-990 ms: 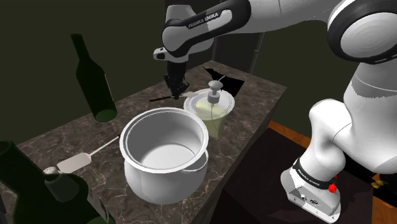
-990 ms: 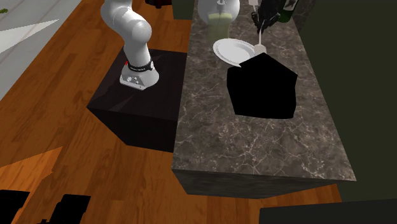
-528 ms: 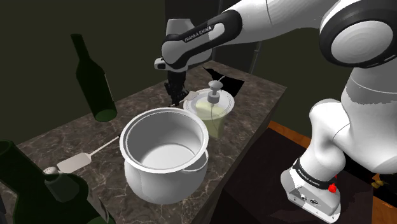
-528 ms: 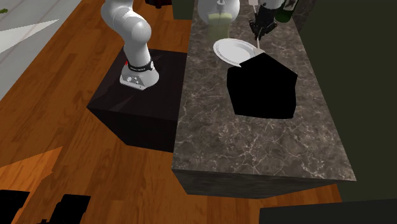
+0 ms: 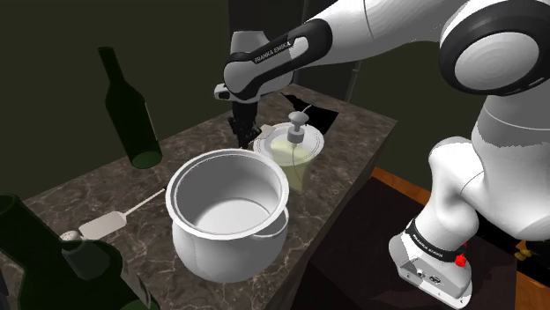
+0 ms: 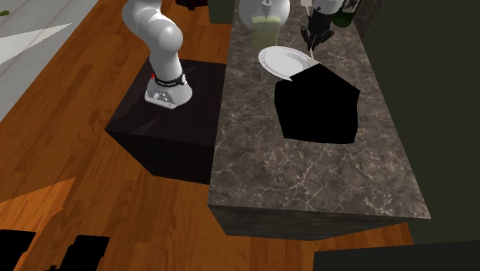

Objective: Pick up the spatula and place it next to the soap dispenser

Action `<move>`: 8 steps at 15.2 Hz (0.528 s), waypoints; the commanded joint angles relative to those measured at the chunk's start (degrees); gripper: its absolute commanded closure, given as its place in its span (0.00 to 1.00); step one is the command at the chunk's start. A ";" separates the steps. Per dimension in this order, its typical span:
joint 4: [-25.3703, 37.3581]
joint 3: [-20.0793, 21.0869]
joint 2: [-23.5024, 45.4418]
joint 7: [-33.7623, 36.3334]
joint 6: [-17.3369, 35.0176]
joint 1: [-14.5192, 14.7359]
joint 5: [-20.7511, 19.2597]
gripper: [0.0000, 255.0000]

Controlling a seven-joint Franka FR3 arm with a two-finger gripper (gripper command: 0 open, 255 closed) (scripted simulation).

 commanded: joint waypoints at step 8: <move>0.66 -0.58 -1.08 0.66 -1.43 0.37 -1.05 0.00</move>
